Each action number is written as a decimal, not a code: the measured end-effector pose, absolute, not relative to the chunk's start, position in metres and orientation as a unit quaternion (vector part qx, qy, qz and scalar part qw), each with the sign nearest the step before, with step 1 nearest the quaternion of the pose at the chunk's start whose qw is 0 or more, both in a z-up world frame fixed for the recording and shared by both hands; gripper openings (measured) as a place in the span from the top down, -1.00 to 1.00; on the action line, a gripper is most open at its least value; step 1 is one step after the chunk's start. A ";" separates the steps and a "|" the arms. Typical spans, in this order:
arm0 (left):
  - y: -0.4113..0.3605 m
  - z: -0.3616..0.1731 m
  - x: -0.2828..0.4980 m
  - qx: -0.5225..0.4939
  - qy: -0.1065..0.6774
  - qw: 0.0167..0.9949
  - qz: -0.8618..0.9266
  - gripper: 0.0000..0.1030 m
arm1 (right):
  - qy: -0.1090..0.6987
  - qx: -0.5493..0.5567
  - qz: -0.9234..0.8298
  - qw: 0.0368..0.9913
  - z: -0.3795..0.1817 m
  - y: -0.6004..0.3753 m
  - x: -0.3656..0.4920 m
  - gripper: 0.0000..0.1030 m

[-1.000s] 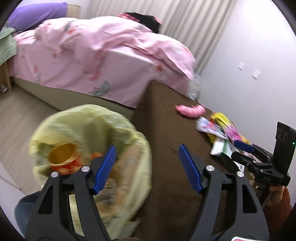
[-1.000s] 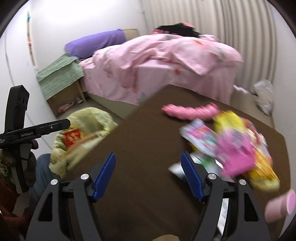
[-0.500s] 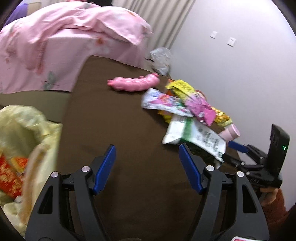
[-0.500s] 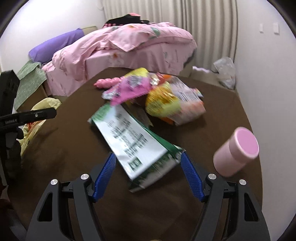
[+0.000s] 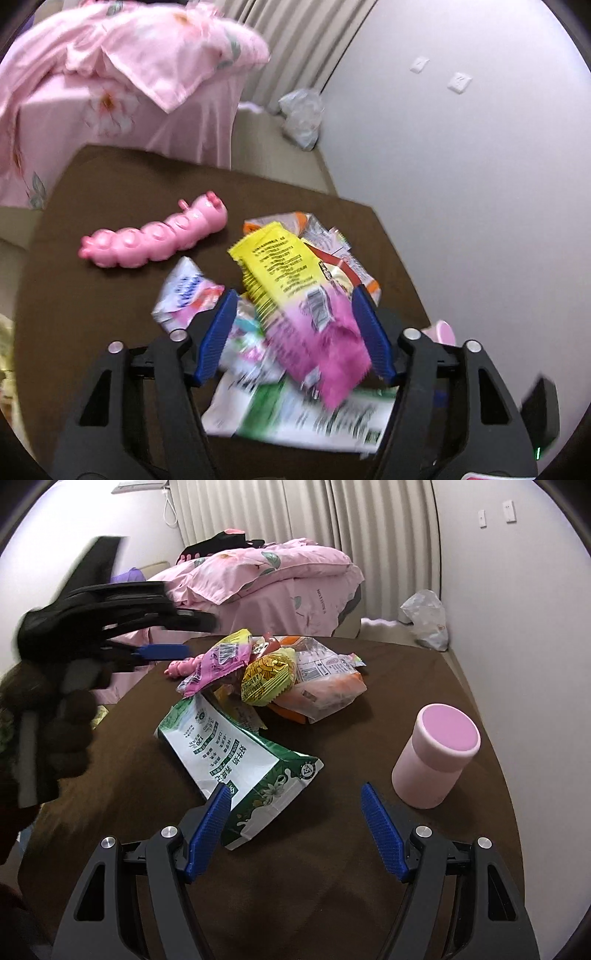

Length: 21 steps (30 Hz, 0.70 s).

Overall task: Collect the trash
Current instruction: 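Grasp the yellow-pink candy wrapper with the left gripper and lift it, then grasp the green-white milk packet with the right gripper while the left holds the wrapper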

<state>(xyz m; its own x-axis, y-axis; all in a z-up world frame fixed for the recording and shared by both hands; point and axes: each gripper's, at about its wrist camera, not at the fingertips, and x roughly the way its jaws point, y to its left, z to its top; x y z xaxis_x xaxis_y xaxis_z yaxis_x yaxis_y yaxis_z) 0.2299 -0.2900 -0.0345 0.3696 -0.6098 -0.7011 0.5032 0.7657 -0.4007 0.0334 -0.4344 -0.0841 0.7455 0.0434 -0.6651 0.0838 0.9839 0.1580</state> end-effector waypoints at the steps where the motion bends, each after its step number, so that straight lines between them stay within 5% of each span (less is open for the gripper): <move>1: -0.297 -0.042 0.235 -0.058 0.467 0.819 -0.329 -0.01 | 0.356 0.083 -0.013 0.931 -0.084 -0.433 0.031 -0.34; 6: -0.293 -0.048 0.233 -0.067 0.490 0.799 -0.343 0.54 | 0.355 0.074 -0.014 0.932 -0.083 -0.438 0.023 -0.34; 14: -0.220 -0.011 0.194 -0.064 0.440 0.821 -0.357 0.56 | 0.344 0.089 0.027 0.934 -0.075 -0.439 0.024 -0.34; 21: -0.170 -0.032 0.157 -0.020 0.468 0.821 -0.328 0.56 | 0.339 0.051 0.067 0.937 -0.061 -0.425 0.054 -0.34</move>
